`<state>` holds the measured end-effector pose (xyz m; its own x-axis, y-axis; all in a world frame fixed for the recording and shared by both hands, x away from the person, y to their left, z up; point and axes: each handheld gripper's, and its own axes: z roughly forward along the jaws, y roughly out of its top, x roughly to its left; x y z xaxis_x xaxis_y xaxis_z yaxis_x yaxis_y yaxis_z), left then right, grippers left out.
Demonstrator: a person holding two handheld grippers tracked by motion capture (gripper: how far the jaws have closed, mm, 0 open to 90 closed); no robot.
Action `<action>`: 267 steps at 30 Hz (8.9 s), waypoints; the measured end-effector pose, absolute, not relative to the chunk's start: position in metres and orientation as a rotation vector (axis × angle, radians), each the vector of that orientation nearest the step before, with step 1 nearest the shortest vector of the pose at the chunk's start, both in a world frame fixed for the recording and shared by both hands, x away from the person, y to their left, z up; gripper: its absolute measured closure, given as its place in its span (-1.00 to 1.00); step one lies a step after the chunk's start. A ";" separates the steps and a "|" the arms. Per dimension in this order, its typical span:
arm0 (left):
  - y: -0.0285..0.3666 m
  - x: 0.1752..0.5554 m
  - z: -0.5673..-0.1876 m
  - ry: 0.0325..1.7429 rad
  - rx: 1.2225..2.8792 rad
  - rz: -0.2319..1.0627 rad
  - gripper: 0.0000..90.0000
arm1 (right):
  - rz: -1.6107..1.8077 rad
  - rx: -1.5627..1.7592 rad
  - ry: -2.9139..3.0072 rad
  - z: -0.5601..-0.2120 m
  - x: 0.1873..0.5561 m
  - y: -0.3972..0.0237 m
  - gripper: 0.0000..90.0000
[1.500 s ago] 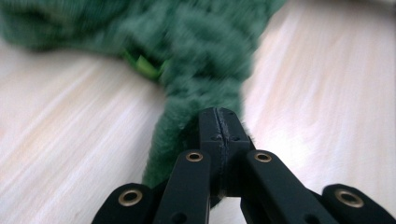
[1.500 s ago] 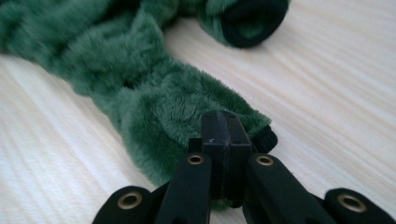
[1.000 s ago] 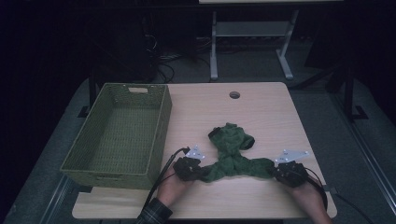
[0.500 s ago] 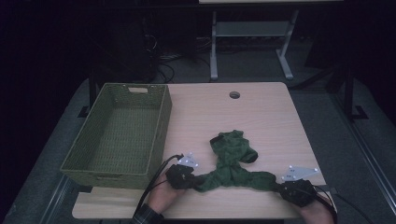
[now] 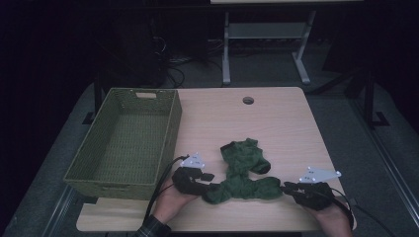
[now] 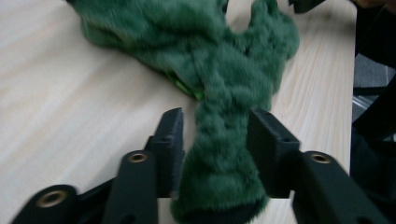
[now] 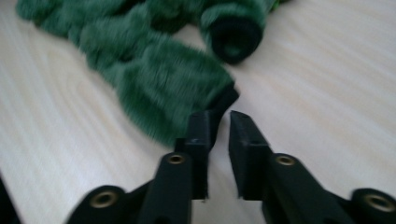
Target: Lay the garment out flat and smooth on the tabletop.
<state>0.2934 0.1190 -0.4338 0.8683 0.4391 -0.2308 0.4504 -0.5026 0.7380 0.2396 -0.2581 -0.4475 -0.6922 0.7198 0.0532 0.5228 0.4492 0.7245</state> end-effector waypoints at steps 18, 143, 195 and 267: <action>0.095 0.349 -0.411 0.631 2.127 0.127 -0.16 | 1.154 1.136 2.412 -0.442 0.291 -0.233 0.06; 0.056 0.429 -0.467 0.806 2.229 -0.034 0.80 | 1.055 1.038 2.658 -0.450 0.415 -0.166 0.89; 0.073 0.446 -0.461 0.866 2.143 0.228 0.25 | 1.127 1.287 2.422 -0.460 0.439 -0.189 0.44; 0.104 0.346 -0.437 0.736 2.153 0.228 -0.62 | 1.195 1.235 2.328 -0.422 0.361 -0.227 0.10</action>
